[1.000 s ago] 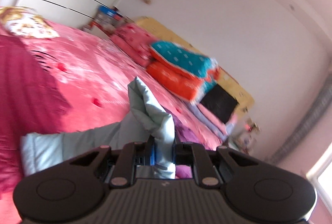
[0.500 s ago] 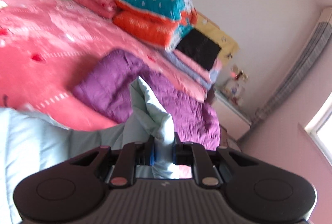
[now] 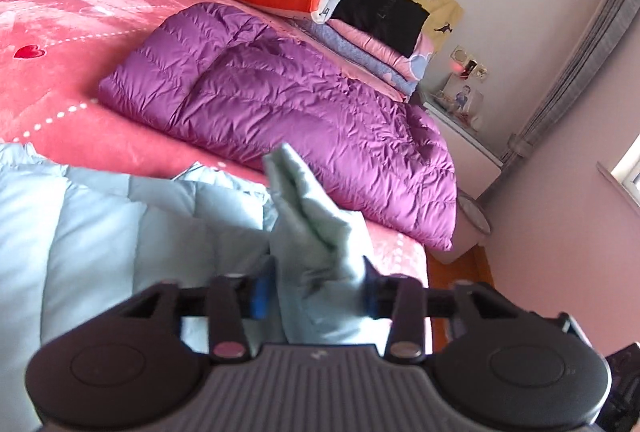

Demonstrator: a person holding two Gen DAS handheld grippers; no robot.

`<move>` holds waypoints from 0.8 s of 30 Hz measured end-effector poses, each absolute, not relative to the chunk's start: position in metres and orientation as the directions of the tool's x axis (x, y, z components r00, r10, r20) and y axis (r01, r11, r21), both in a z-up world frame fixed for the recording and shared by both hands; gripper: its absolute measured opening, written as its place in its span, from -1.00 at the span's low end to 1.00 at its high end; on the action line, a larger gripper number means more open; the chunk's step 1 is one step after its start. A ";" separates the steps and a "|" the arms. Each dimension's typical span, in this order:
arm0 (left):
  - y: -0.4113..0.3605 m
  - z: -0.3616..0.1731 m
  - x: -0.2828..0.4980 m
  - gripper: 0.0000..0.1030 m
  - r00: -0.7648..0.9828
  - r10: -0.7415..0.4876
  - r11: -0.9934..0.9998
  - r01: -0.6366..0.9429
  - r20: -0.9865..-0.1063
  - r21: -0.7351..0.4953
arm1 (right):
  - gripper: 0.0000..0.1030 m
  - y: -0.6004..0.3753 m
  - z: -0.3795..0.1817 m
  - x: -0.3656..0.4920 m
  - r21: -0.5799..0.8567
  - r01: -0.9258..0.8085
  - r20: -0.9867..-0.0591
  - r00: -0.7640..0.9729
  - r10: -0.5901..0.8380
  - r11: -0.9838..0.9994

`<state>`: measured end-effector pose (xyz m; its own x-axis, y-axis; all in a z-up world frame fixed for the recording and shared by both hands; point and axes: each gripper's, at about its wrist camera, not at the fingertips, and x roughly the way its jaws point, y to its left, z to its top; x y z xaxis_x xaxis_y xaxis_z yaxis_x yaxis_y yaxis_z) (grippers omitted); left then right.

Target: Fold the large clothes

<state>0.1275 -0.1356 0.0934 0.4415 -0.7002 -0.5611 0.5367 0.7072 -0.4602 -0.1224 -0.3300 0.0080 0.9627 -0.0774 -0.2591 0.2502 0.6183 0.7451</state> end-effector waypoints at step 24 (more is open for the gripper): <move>0.008 0.066 0.137 0.44 0.648 -0.463 0.884 0.387 -0.605 -0.262 | 1.00 -0.286 0.020 -0.091 0.610 0.146 -0.275 0.961 0.035 0.778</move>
<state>0.1369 0.0082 0.0658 0.6476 -0.4629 -0.6053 0.3871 0.8841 -0.2619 -0.0915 -0.2856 0.0204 0.9608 0.0352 -0.2752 0.1464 0.7784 0.6105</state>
